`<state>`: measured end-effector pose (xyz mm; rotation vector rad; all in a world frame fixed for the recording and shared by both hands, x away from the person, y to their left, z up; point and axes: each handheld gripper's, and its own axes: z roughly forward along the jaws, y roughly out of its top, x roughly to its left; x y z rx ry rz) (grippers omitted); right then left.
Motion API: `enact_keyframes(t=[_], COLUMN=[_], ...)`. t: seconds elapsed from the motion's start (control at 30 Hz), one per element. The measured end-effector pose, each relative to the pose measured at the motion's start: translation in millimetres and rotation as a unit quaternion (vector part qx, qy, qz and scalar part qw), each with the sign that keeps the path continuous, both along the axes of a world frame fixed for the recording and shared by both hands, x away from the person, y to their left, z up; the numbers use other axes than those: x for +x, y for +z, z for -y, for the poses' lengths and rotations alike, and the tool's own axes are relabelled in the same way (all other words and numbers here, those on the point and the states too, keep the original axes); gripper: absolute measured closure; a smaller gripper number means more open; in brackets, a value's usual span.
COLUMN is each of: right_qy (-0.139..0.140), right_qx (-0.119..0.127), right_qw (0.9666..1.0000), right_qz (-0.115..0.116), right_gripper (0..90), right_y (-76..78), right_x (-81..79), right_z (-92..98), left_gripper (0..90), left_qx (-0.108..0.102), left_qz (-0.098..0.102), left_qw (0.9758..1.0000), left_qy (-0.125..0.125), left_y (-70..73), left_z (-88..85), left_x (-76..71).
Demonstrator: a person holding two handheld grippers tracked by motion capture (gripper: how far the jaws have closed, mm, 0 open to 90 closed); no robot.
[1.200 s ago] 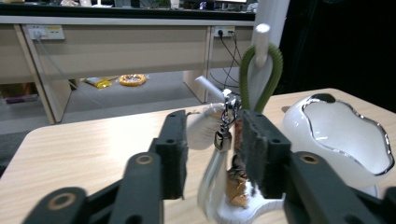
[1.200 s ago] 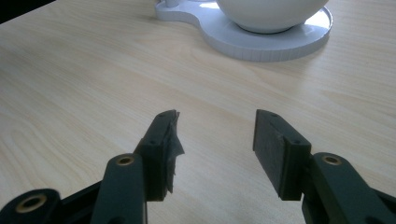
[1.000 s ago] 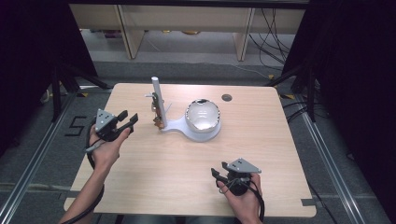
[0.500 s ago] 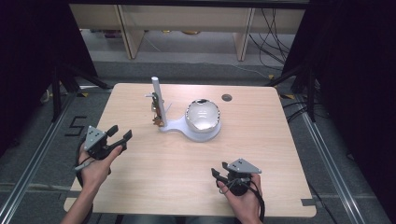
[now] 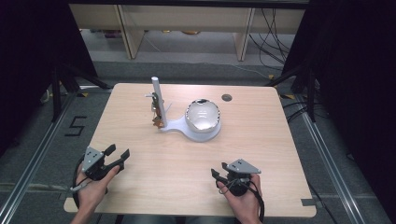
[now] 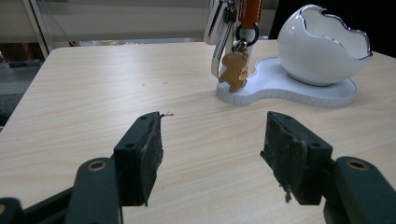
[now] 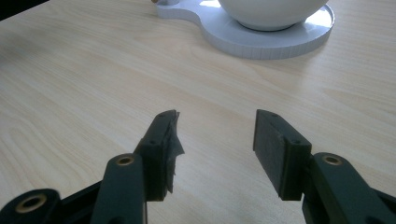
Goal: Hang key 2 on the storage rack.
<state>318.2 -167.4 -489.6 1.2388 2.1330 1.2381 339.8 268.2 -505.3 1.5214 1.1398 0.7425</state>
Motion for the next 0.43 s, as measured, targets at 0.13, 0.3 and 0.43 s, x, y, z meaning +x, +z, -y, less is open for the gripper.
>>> enact_keyframes(t=[0.13,0.3,0.43], right_qy=[0.005,0.005,0.004], right_qx=[0.004,0.004,0.001], right_qw=[1.0,0.9999,0.9999], right_qz=[-0.007,-0.009,-0.01], right_gripper=[50.4,50.3,50.3], right_y=[-1.1,-2.5,-3.7], right_x=[-0.2,-0.3,0.1], right_z=[0.2,1.0,1.9], left_gripper=[36.5,36.8,37.0], left_qx=[0.002,0.01,0.016], left_qz=[0.008,0.015,0.002], left_qw=[1.0,0.9998,0.9998], left_qy=[0.004,0.012,0.014], left_y=[-7.0,-13.7,-18.4], left_z=[-1.3,-0.5,3.4], left_x=[-3.4,-4.8,-5.4])
